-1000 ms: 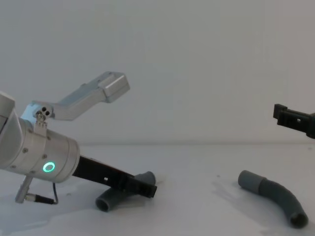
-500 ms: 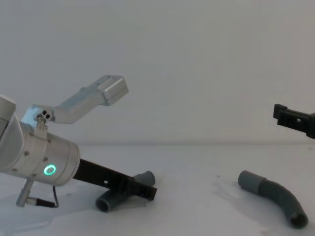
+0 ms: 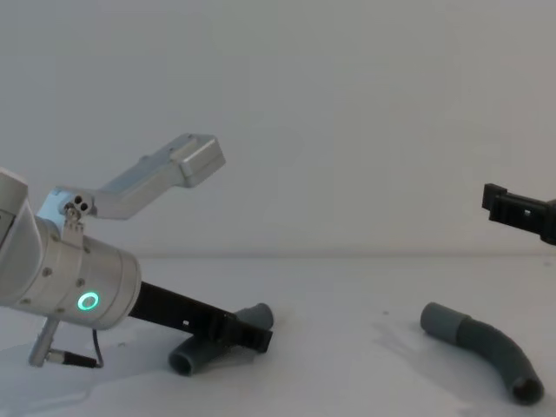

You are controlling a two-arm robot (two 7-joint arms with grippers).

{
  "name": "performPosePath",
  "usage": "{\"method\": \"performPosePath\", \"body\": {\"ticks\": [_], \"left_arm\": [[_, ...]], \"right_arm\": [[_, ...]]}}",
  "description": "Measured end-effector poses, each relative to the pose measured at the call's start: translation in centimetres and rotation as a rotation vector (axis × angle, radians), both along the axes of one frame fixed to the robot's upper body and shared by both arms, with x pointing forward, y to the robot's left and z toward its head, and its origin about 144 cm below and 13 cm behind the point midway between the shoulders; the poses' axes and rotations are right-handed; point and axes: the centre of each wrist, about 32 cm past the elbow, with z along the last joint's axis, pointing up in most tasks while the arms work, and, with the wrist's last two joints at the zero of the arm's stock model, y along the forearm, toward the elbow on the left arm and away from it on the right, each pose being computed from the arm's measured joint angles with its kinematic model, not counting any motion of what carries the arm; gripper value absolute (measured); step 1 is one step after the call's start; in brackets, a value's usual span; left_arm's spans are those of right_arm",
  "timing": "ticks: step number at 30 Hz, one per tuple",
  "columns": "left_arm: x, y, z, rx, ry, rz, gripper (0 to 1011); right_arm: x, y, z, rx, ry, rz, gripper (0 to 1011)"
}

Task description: Use both hands to pick up one end of the pipe from the table, align the ends, and insert them.

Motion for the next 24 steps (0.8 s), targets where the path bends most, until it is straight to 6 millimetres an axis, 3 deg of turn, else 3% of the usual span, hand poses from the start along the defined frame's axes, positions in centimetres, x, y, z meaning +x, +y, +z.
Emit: {"method": "performPosePath", "body": {"ticks": [24], "left_arm": [[-0.01,0.0,-0.08,-0.002,0.005,0.003,727]], "right_arm": [[0.0,0.0,0.0,0.0,0.0,0.0,1003]]}}
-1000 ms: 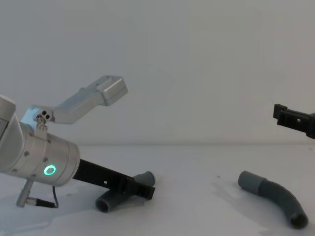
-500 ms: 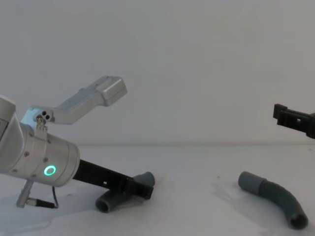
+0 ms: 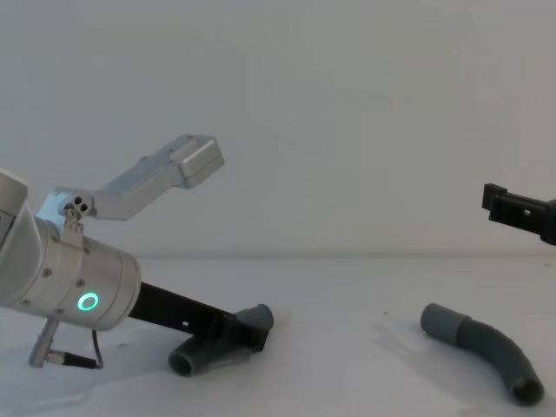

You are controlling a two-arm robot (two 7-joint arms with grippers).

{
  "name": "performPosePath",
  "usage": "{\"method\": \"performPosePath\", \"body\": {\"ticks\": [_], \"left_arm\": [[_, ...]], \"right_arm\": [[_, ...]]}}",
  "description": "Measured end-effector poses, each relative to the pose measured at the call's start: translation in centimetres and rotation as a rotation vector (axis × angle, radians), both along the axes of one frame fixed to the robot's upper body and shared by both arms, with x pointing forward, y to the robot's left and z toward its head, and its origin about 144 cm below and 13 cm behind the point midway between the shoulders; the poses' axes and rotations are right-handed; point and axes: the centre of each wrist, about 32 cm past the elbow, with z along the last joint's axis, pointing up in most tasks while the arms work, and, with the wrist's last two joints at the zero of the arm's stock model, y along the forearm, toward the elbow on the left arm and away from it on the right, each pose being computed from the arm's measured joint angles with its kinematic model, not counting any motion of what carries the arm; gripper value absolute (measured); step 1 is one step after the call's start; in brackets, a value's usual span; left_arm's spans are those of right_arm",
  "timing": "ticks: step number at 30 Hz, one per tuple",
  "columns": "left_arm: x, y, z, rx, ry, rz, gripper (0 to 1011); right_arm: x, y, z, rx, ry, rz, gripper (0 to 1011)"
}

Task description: Use both hands to pick up one end of the pipe from the table, align the ends, and insert them.

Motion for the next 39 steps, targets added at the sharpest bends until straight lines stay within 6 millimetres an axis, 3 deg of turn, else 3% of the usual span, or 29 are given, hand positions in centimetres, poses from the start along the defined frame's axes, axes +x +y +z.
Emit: {"method": "performPosePath", "body": {"ticks": [39], "left_arm": [[-0.01,-0.02,-0.02,0.001,0.001,0.0,478]], "right_arm": [[0.0,0.0,0.0,0.0,0.0,0.0,1002]]}}
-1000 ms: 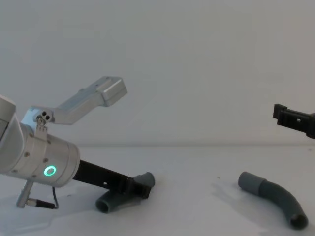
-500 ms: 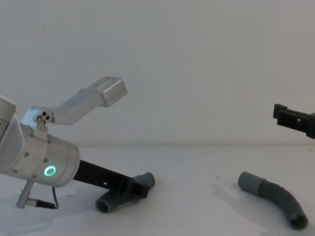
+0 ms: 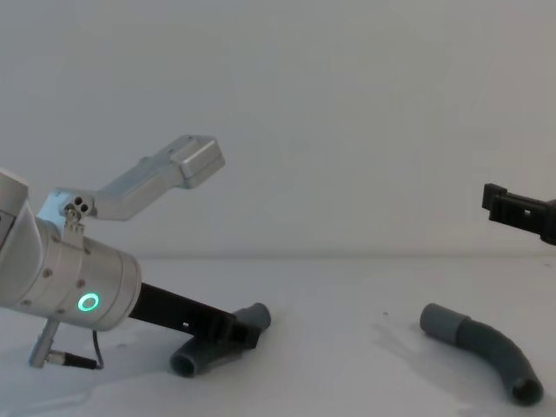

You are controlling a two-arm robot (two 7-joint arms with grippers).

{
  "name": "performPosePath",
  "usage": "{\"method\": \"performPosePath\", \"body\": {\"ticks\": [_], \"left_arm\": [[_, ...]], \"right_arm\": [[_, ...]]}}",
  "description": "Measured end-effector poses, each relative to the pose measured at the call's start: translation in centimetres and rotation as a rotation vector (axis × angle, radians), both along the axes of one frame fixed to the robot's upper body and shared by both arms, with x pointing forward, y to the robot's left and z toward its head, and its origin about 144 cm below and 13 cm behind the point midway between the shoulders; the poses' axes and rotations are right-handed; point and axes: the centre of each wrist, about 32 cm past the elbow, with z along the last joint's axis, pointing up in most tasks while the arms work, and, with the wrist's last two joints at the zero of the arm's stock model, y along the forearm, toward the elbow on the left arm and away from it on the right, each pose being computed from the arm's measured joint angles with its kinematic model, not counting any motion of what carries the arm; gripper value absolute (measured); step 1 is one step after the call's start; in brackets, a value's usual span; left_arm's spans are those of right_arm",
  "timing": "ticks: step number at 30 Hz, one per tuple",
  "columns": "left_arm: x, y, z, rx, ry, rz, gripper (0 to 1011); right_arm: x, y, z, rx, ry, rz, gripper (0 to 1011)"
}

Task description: Use both hands to pick up one end of the pipe from the table, align the ends, and insert them.

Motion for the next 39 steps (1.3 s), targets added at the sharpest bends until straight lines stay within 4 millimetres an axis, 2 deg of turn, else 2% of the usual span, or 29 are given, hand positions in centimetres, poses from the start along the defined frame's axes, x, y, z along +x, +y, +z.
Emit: {"method": "performPosePath", "body": {"ticks": [20,39], "left_arm": [[0.0,0.0,0.0,0.0,0.0,0.0,356],[0.0,0.0,0.0,0.0,0.0,0.0,353]], "right_arm": [[0.0,0.0,0.0,0.0,0.0,0.0,1003],[0.0,0.0,0.0,0.0,0.0,0.0,1003]]}}
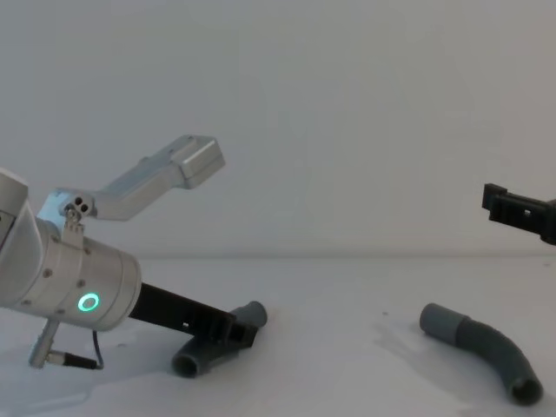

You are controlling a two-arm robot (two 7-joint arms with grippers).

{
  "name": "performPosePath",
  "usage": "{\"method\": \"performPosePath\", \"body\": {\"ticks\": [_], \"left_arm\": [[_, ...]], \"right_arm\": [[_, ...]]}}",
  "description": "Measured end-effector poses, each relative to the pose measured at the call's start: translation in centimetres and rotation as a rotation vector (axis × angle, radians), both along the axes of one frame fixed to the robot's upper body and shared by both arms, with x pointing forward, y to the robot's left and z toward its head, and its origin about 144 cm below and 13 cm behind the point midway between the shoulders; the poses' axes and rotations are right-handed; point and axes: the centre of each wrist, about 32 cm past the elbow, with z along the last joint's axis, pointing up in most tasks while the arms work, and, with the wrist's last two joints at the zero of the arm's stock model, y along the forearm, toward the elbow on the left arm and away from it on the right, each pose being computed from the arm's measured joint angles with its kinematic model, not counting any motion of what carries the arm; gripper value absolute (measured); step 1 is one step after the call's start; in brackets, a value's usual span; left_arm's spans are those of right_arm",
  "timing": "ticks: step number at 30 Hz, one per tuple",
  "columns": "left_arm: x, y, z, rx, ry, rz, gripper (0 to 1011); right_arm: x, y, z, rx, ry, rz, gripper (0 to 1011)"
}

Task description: Use both hands to pick up one end of the pipe from the table, align the ends, and insert them.

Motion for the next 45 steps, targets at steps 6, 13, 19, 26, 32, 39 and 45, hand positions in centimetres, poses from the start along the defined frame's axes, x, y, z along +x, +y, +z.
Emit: {"method": "performPosePath", "body": {"ticks": [6,13,19,26,32,39,45], "left_arm": [[0.0,0.0,0.0,0.0,0.0,0.0,353],[0.0,0.0,0.0,0.0,0.0,0.0,353],[0.0,0.0,0.0,0.0,0.0,0.0,353],[0.0,0.0,0.0,0.0,0.0,0.0,353],[0.0,0.0,0.0,0.0,0.0,0.0,353],[0.0,0.0,0.0,0.0,0.0,0.0,353],[0.0,0.0,0.0,0.0,0.0,0.0,353]], "right_arm": [[0.0,0.0,0.0,0.0,0.0,0.0,1003],[0.0,0.0,0.0,-0.001,-0.001,0.005,1003],[0.1,0.0,0.1,-0.011,0.012,0.017,1003],[0.0,-0.2,0.6,-0.042,0.064,0.048,1003],[-0.1,-0.5,1.2,-0.066,0.13,0.075,1003],[0.1,-0.6,2.0,-0.086,0.212,0.097,1003],[0.4,-0.6,2.5,-0.098,0.275,0.106,1003]]}}
